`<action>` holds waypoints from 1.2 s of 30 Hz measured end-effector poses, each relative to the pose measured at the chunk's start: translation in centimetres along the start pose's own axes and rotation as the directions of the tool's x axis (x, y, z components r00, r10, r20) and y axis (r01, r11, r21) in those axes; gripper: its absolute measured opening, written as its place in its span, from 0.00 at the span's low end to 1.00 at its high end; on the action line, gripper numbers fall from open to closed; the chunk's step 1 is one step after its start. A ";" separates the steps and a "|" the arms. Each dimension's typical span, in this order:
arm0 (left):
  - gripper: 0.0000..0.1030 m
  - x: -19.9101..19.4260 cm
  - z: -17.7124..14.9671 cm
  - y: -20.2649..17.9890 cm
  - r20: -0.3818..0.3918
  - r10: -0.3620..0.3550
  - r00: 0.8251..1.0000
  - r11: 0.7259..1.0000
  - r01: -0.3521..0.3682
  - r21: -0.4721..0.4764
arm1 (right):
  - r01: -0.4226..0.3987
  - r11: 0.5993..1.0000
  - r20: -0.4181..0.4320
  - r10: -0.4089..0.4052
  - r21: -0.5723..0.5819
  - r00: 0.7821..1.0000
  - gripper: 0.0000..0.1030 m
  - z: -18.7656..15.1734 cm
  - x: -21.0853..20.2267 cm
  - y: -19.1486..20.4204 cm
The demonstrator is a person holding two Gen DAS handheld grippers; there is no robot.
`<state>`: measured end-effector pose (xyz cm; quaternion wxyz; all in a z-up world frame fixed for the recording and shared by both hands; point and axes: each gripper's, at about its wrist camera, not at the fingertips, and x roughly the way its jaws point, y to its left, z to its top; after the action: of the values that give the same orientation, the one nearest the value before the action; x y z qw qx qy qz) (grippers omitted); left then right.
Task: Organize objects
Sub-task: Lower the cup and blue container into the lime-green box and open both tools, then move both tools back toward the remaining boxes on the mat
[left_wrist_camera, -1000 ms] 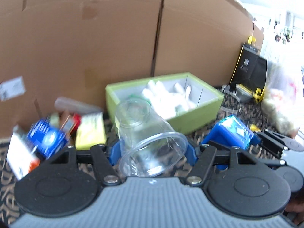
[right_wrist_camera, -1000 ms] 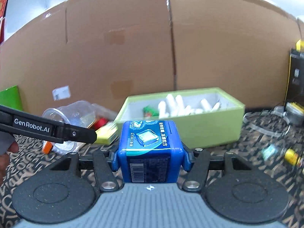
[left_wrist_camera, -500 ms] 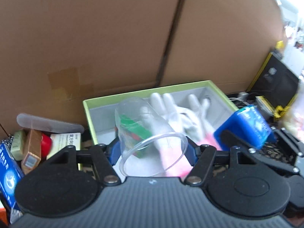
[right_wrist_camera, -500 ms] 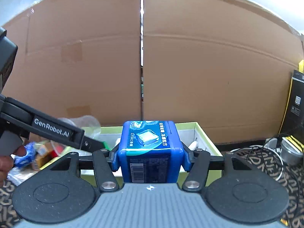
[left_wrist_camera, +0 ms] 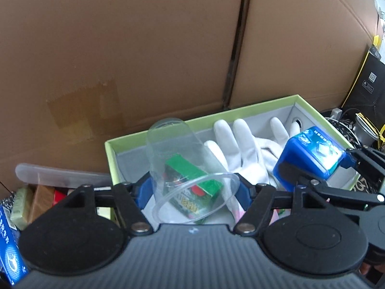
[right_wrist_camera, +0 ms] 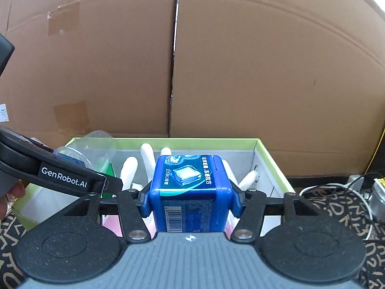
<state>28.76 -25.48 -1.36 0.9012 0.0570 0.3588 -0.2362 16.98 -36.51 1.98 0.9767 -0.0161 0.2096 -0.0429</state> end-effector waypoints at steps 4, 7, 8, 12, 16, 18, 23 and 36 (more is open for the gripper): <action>0.98 -1.2 -0.3 0.6 0.062 -0.022 0.998 1.000 0.023 -0.007 | 0.014 1.000 0.008 -0.013 -0.028 1.000 0.67 0.0 0.1 0.0; 1.00 -2.8 -0.3 0.9 0.103 -0.036 0.994 0.997 0.042 -0.058 | 0.035 0.997 0.026 -0.034 -0.067 0.999 0.85 0.0 -0.8 -0.2; 1.00 -3.4 -0.3 0.9 0.110 -0.046 0.993 0.997 0.053 -0.062 | 0.039 0.997 0.041 -0.036 -0.067 0.998 0.85 0.1 -0.7 -0.5; 1.00 -6.1 -1.3 0.7 0.148 -0.059 0.987 0.996 0.068 -0.059 | 0.045 0.999 0.087 -0.043 -0.017 0.995 0.88 0.2 -3.4 -1.2; 1.00 -8.9 -3.0 0.7 0.153 -0.049 0.987 0.996 0.060 -0.067 | 0.023 0.999 0.137 -0.026 0.025 0.990 0.92 -0.6 -6.7 -1.0; 1.00 -10.6 -4.3 0.7 0.152 -0.050 0.987 0.995 0.062 -0.074 | 0.007 0.999 0.149 -0.012 0.039 0.989 0.92 -1.5 -8.3 -0.5; 1.00 -15.0 -8.4 2.3 0.151 -0.017 0.988 0.993 0.034 -0.111 | -0.041 0.999 0.151 0.036 0.028 0.988 0.95 -4.2 -11.4 1.8; 1.00 -18.0 -17.8 7.5 0.042 0.141 0.989 0.967 -0.129 -0.218 | -0.139 0.989 0.064 0.136 0.047 0.989 0.95 -9.6 -14.2 7.9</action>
<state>9.88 -7.14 -2.86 0.9261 -0.0232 0.3514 -0.1356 0.74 -27.50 -1.37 0.9834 0.0222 0.1792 0.0196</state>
